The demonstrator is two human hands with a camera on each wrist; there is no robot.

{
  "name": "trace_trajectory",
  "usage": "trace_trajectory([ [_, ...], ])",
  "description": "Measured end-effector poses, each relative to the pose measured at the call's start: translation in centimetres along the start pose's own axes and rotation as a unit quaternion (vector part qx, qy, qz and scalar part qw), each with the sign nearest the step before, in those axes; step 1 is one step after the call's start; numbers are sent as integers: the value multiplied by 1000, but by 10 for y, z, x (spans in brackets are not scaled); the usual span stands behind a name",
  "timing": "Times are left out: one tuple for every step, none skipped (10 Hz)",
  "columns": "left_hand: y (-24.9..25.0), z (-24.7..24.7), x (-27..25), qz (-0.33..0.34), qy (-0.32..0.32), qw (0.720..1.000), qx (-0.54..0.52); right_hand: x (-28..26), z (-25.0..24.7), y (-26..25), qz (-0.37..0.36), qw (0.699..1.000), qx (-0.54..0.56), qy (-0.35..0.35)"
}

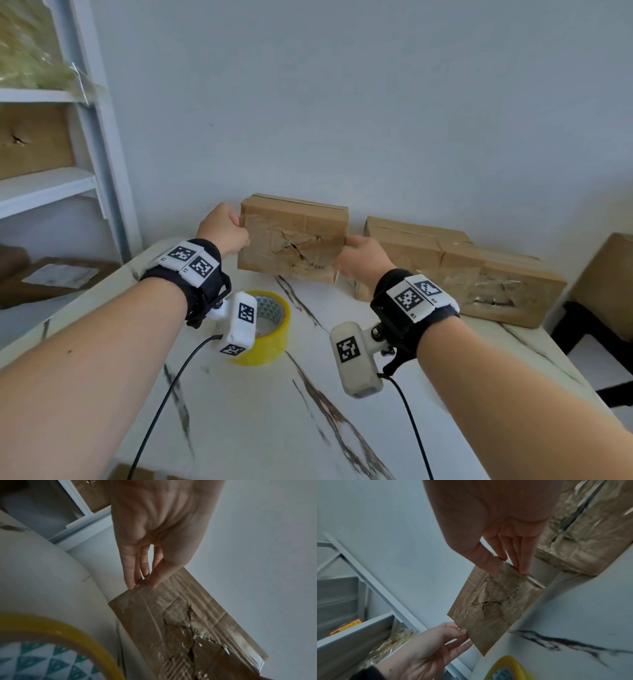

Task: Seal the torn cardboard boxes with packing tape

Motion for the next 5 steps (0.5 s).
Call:
trace_trajectory([
  [-3,11,8,-24,-45,999,13,11,5,9,49,999,-11,-20],
  [-7,23,13,-55,-80,995,7,16,4,18,97,994,11,-48],
  [-8,32,10,-76,-133,988,6,22,-1,27,100,991,51,-73],
  [-3,37,9,-75,-161,984,34,19,-5,33,105,989,49,-89],
  [-2,40,5,-88,-180,978,57,17,-12,33,107,989,54,-86],
])
Point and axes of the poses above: each hand's wrist, its own x-axis towards the middle knuckle, its own z-axis out of the palm, y = z × x, the point moved 2 cm from there along x, towards the middle knuckle, and after that the axes turned 11 degrees about -z, right-handed, at the moved point
